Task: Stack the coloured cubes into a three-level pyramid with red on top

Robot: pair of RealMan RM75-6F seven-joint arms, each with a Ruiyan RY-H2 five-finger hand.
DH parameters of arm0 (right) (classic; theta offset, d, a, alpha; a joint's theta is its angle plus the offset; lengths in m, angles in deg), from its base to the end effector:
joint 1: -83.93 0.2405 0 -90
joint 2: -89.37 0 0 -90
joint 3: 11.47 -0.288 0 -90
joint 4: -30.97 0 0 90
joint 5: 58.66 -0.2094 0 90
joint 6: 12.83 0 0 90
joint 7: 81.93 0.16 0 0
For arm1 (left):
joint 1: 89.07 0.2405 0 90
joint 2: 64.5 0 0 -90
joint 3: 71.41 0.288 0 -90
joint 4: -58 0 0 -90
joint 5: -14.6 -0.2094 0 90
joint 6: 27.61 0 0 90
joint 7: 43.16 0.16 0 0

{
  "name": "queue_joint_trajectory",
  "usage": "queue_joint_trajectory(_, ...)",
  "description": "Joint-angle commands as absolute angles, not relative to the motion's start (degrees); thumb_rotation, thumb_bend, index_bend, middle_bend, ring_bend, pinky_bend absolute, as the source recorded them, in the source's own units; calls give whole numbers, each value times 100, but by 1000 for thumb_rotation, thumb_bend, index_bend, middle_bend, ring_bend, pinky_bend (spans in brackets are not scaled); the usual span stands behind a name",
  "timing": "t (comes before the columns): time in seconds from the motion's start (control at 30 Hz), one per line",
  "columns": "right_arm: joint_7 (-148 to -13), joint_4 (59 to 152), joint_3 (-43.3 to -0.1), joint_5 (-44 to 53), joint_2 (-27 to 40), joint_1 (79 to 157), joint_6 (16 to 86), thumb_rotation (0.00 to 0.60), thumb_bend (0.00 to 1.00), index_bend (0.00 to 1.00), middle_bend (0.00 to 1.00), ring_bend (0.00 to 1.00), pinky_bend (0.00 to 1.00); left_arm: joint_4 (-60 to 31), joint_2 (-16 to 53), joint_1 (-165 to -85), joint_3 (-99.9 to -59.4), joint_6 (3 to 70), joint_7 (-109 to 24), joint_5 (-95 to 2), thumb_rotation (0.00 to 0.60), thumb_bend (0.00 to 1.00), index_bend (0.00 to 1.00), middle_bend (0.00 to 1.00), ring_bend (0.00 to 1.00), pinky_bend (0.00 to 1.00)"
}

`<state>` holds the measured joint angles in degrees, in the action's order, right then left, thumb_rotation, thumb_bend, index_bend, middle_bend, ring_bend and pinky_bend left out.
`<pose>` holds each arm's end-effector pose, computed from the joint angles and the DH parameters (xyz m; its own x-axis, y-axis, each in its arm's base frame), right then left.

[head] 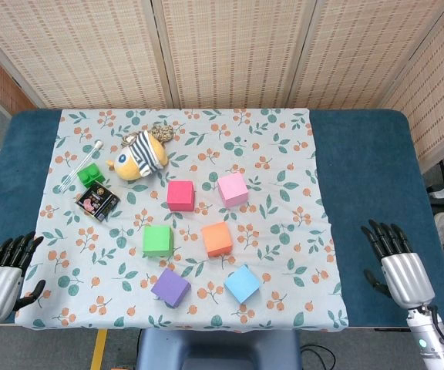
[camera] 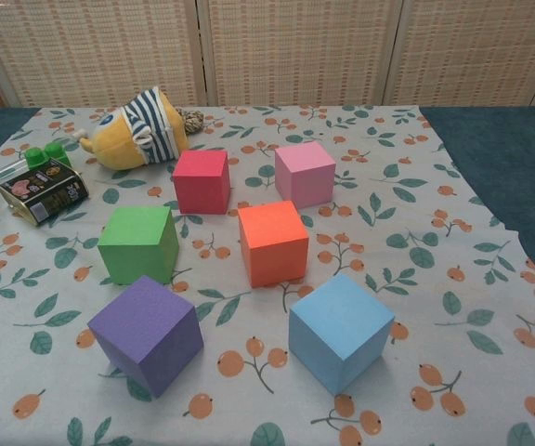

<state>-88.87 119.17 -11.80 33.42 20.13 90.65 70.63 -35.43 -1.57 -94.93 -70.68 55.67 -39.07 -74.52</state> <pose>-0.3298 -0.2001 0.1310 0.5025 -0.0444 0.8634 -0.8578 -0.1503 0.4915 -0.3333 0.1910 0.1618 0.4711 0.0828 0.8782 0.8814 -0.0836 -0.4649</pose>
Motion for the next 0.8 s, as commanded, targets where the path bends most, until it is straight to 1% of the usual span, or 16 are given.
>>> queue_joint_trajectory(0.03,-8902,11930,-1177,3333,2020,9070,7049,600,236,0,0,0,0,-3546,-146,-9485,-7071,5580,-3890,-7447,600,372,0,0,0,68)
queue_joint_trajectory(0.23,-8917,11876,-1097,3439,1981,9106,6971,600,236,0,0,0,0,-3523,-122,-9537,-7086,5538,-3956,-7487,600,373,0,0,0,67)
queue_joint_trajectory(0.33,-8812,11922,-960,3665,1975,9235,6767,600,236,0,0,0,0,-3525,-133,-9552,-7102,5535,-4039,-7485,600,372,0,0,0,67)
queue_joint_trajectory(0.4,-8705,12036,-846,3978,2019,9458,6513,600,236,0,0,0,0,-3528,-152,-9563,-7113,5517,-4086,-7465,600,373,0,0,0,68)
queue_joint_trajectory(0.53,-8665,12471,-714,4439,2174,10046,5758,600,236,0,0,0,0,-3517,-179,-9568,-7104,5490,-4134,-7454,600,373,0,0,0,69)
queue_joint_trajectory(0.63,-9045,12832,-818,4507,2116,10458,5177,600,236,0,0,0,0,-3520,-189,-9566,-7102,5503,-4160,-7465,600,372,0,0,0,69)
queue_joint_trajectory(0.73,-9509,13155,-1005,4254,1931,10821,4518,600,235,0,0,0,0,-3536,-219,-9552,-7086,5517,-4187,-7478,600,372,0,0,0,69)
queue_joint_trajectory(0.8,-9854,13336,-1166,3901,1785,11042,4056,600,234,0,0,0,0,-3536,-235,-9544,-7082,5532,-4216,-7483,600,371,0,0,0,69)
